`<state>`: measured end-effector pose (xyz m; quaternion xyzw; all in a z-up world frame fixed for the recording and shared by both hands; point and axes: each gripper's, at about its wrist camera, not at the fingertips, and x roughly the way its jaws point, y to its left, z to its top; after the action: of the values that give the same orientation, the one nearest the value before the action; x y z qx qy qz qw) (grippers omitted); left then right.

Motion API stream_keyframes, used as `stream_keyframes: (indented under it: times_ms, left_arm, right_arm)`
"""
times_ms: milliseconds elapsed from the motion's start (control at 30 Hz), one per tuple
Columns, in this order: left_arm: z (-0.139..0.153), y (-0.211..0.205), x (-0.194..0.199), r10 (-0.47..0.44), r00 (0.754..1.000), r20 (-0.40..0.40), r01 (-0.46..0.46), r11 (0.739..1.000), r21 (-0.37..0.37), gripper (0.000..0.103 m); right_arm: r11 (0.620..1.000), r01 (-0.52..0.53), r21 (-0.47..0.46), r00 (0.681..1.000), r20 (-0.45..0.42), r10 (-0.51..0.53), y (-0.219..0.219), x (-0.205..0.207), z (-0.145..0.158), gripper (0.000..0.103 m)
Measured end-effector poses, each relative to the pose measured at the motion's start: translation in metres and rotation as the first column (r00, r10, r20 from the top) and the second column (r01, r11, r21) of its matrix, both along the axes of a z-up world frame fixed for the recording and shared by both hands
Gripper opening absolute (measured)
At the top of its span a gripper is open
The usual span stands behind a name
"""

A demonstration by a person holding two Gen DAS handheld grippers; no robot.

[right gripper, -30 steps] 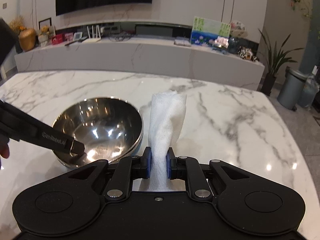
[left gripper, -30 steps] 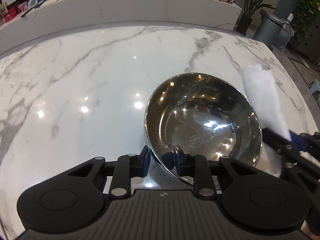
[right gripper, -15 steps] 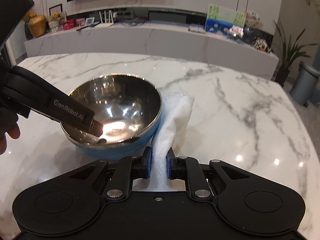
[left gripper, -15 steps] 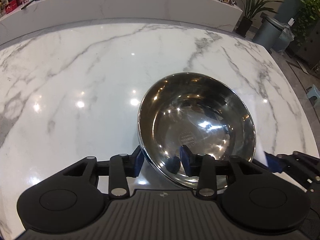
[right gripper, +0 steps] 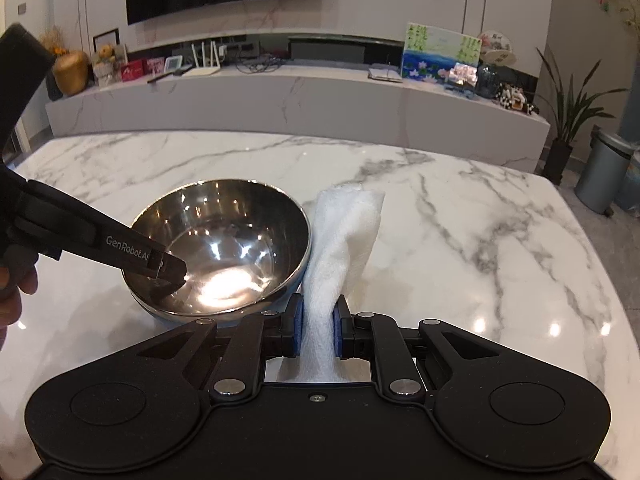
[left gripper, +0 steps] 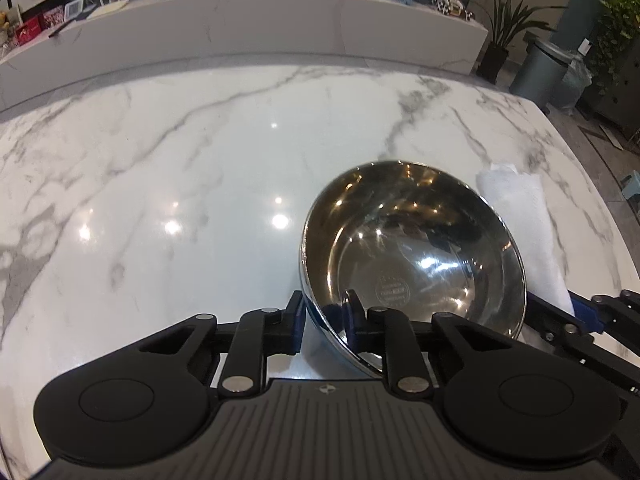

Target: Clean bowl

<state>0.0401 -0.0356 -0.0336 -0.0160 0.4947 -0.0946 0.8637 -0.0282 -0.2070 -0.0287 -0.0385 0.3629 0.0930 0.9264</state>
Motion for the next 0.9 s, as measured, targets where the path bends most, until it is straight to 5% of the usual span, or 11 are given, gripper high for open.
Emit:
stream_keyframes:
  times_ms: [133, 333, 600, 900]
  left_arm:
    - [-0.002, 0.0, 0.0, 0.006, 1.0, -0.02, -0.005, 1.0, 0.002, 0.018]
    - [-0.005, 0.001, 0.0, 0.011, 0.998, -0.054, -0.012, 1.0, -0.017, 0.035]
    - [-0.007, -0.002, -0.001, -0.003, 0.997, -0.072, 0.001, 1.0, -0.027, 0.035]
    - [-0.005, -0.001, -0.001, -0.019, 0.999, -0.028, 0.019, 1.0, -0.001, 0.024]
  right_arm:
    - [1.0, -0.012, -0.001, 1.0, -0.009, 0.012, 0.002, 0.0, -0.002, 0.013]
    - [0.998, -0.044, -0.034, 0.998, -0.046, 0.043, 0.01, 0.0, -0.012, 0.013]
    - [0.996, -0.078, -0.052, 0.992, -0.105, 0.072, 0.017, 0.003, -0.025, 0.013]
    - [0.997, -0.063, -0.051, 0.996, -0.059, 0.06, 0.008, 0.003, -0.011, 0.013]
